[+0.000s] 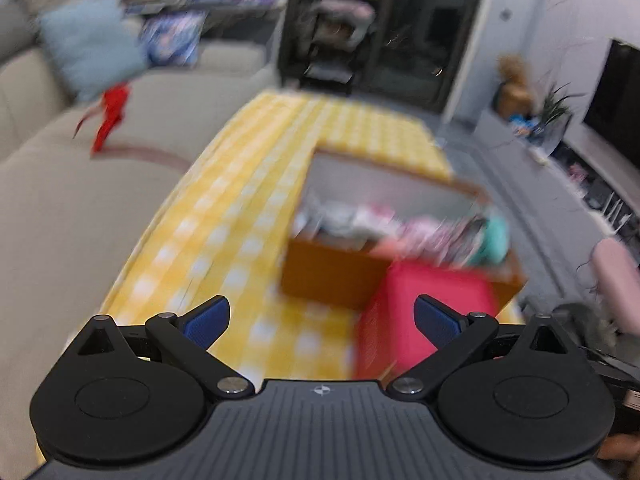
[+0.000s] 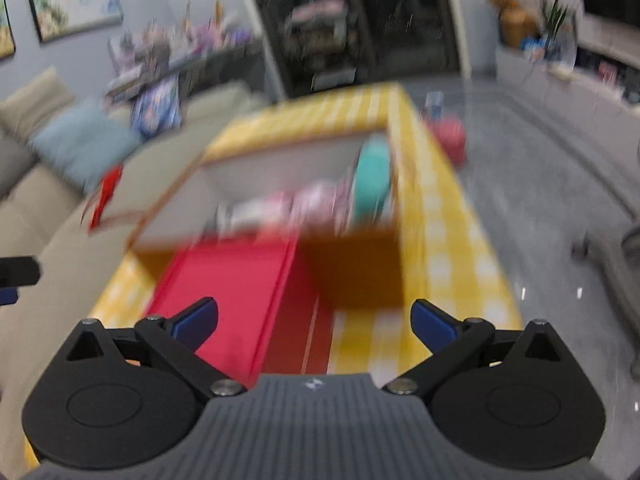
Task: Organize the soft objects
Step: 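Move both tools back over the brown felt and clear bag on the table, then grasp the clear plastic bag with the right gripper while the left grasps the brown felt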
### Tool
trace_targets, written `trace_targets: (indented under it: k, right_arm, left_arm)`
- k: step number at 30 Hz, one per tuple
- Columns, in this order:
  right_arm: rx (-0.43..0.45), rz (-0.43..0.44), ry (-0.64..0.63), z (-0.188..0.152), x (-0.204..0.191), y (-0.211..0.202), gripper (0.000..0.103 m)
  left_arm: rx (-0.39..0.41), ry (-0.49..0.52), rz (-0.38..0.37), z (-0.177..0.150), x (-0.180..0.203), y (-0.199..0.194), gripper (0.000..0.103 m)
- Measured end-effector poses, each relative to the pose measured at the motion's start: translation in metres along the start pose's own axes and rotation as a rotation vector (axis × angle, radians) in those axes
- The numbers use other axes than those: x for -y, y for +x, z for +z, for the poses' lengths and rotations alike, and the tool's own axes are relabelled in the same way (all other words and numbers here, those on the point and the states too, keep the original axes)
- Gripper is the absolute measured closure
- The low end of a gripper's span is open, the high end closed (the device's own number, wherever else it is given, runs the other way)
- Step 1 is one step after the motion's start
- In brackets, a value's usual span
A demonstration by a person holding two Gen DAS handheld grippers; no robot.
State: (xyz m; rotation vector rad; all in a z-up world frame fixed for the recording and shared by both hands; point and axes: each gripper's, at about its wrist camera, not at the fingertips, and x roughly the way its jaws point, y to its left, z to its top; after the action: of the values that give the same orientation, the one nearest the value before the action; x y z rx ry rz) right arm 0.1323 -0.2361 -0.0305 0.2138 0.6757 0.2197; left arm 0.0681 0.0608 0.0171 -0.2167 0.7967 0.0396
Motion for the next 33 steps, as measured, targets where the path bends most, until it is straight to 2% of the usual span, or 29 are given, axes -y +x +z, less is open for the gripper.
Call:
trace_targets:
  k: [3,6,9,10,13,16,19,25,33]
  right_arm:
    - [-0.130,0.014,-0.027,-0.034,-0.009,-0.007,0.003]
    - [-0.263,-0.013,-0.083,-0.066,-0.024,0.000,0.003]
    - [-0.349,-0.062,-0.114,-0.087,-0.037,0.021,0.003]
    - [-0.371,-0.091,-0.126,-0.093,-0.042,0.029,0.003]
    - [-0.402,-0.169,-0.138,-0.100,-0.046,0.049,0.003]
    - [-0.427,-0.164,-0.099,-0.103,-0.050,0.059,0.002]
    - [-0.422,-0.189,-0.174,-0.108,-0.064,0.066,0.002]
    - [-0.404,-0.189,-0.194,-0.114,-0.075,0.064,0.004]
    - [-0.389,-0.166,-0.217,-0.116,-0.062,0.050,0.034]
  left_arm:
    - [-0.151,-0.002,-0.009,-0.023,-0.014,0.015,0.000]
    - [-0.220,0.081,-0.001,-0.051,-0.015,0.023,0.000]
    - [-0.329,0.154,0.057,-0.070,-0.008,0.045,0.000]
    - [-0.341,0.165,0.064,-0.074,-0.007,0.049,0.000]
    - [-0.357,0.165,0.063,-0.073,-0.006,0.058,0.000]
    - [-0.372,0.163,0.078,-0.078,-0.007,0.064,0.000]
    - [-0.405,0.159,0.112,-0.086,-0.011,0.071,0.000]
    - [-0.467,0.141,0.145,-0.096,-0.017,0.084,0.000]
    - [-0.510,0.144,0.151,-0.102,-0.017,0.094,0.000]
